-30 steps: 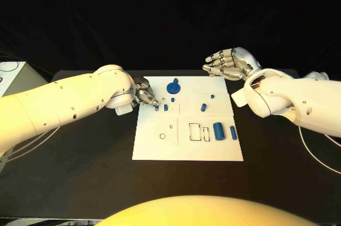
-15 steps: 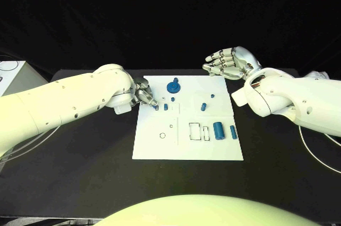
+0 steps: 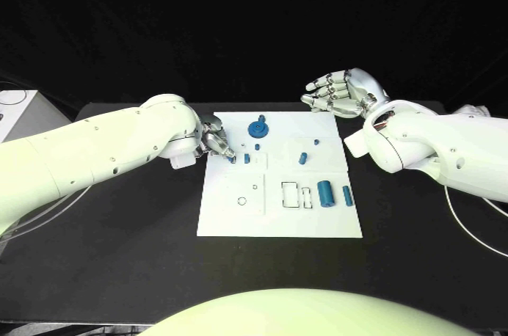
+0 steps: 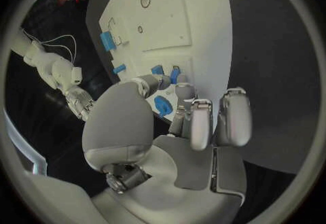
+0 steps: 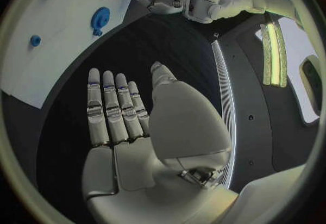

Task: Assemble the parts on the task board

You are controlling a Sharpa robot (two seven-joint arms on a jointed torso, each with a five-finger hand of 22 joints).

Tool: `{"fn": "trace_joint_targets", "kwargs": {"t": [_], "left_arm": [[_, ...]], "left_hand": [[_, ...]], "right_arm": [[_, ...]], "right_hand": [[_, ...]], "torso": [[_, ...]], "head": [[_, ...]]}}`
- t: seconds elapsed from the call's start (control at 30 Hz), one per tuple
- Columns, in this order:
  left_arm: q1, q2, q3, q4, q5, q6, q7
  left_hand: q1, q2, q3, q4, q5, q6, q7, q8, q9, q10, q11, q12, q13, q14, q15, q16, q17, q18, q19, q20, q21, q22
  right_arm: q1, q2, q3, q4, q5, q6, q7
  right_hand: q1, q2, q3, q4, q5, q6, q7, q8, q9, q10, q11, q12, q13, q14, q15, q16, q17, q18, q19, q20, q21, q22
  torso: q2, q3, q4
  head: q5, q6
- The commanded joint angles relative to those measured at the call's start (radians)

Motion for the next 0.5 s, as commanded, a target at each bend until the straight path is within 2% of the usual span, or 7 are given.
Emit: {"fn": "trace_joint_targets", "kwargs": {"t": [0.03, 0.5], "left_arm": [[-0.001, 0.004, 0.000, 0.000, -0.006, 0.019, 0.007], [-0.002, 0.003, 0.000, 0.005, -0.006, 0.025, 0.012]], "left_hand": [[-0.003, 0.008, 0.188, -0.193, 0.006, 0.009, 0.000, 0.005, 0.001, 0.003, -0.003, 0.001, -0.001, 0.097, -0.007, 0.003, 0.230, -0.005, 0.003, -0.002, 0.003, -0.001], [-0.003, 0.008, 0.189, -0.195, 0.005, 0.008, 0.000, 0.005, 0.001, 0.002, -0.003, 0.000, -0.003, 0.097, -0.007, 0.003, 0.230, -0.005, 0.003, -0.003, 0.003, 0.000]], "right_arm": [[0.000, 0.001, 0.000, 0.000, -0.002, 0.011, 0.007], [0.000, 0.000, 0.000, 0.000, -0.002, 0.012, 0.007]], "right_hand": [[0.001, -0.003, 0.008, 0.000, 0.004, 0.009, 0.057, -0.006, -0.002, 0.007, 0.000, -0.004, 0.000, 0.002, 0.007, -0.005, -0.001, 0.005, -0.006, -0.001, -0.002, -0.001], [0.000, -0.003, 0.009, 0.000, 0.005, 0.010, 0.057, -0.007, -0.003, 0.009, 0.001, -0.008, 0.000, 0.004, 0.008, -0.007, -0.005, 0.005, -0.007, -0.001, -0.002, -0.004]], "torso": [[0.000, 0.0004, -0.0005], [0.000, 0.0001, -0.0005]], "head": [[-0.001, -0.001], [-0.004, -0.001]]}}
